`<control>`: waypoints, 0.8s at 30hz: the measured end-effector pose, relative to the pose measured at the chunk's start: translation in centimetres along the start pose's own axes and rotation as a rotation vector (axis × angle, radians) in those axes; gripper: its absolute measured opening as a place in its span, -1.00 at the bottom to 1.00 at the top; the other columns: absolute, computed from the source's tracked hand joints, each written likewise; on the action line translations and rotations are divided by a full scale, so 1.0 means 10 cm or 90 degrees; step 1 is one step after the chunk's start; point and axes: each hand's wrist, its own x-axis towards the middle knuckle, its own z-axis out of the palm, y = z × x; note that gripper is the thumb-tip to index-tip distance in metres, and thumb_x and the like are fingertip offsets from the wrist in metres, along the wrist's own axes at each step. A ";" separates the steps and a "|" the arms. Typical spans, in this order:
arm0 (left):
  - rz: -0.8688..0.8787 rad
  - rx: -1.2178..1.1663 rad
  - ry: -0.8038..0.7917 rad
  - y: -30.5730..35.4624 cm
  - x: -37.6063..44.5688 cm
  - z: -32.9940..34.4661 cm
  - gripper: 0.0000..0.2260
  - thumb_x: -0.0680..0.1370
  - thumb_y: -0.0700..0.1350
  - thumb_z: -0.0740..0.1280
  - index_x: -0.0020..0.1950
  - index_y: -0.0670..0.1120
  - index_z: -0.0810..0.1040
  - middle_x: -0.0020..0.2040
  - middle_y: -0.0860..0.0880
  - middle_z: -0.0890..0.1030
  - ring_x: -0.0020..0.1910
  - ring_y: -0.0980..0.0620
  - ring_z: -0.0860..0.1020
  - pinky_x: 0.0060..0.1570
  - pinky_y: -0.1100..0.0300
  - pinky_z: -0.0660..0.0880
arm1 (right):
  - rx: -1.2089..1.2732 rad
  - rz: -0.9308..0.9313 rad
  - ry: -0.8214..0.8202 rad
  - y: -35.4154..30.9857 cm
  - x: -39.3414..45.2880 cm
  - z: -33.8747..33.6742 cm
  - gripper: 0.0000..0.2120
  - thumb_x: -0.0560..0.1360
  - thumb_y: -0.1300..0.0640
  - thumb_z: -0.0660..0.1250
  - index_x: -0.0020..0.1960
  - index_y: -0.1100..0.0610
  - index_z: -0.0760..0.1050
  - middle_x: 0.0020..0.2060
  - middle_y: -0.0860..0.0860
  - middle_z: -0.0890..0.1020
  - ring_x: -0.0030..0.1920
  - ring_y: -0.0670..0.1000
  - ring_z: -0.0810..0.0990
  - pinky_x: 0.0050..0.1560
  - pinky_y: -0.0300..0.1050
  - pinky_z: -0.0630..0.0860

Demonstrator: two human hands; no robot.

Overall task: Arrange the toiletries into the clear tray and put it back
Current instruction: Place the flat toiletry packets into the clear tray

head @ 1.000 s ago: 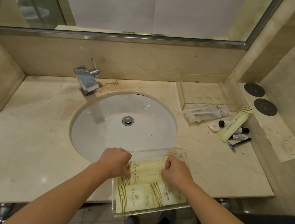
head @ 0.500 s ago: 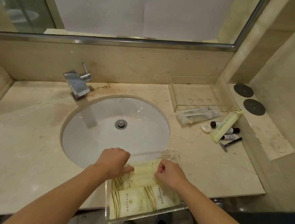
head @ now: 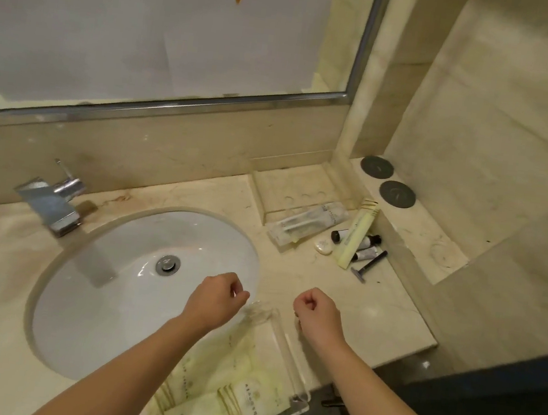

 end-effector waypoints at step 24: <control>0.007 -0.101 0.031 0.76 1.34 0.64 -0.53 0.53 -0.15 0.30 0.43 -0.07 0.32 0.32 -0.16 0.41 0.14 -0.11 0.53 0.14 0.18 0.41 | -0.018 0.076 0.158 -0.11 1.33 -0.70 -0.65 0.49 0.18 0.27 0.25 0.00 0.52 0.27 0.03 0.41 0.18 0.07 0.51 0.24 0.01 0.46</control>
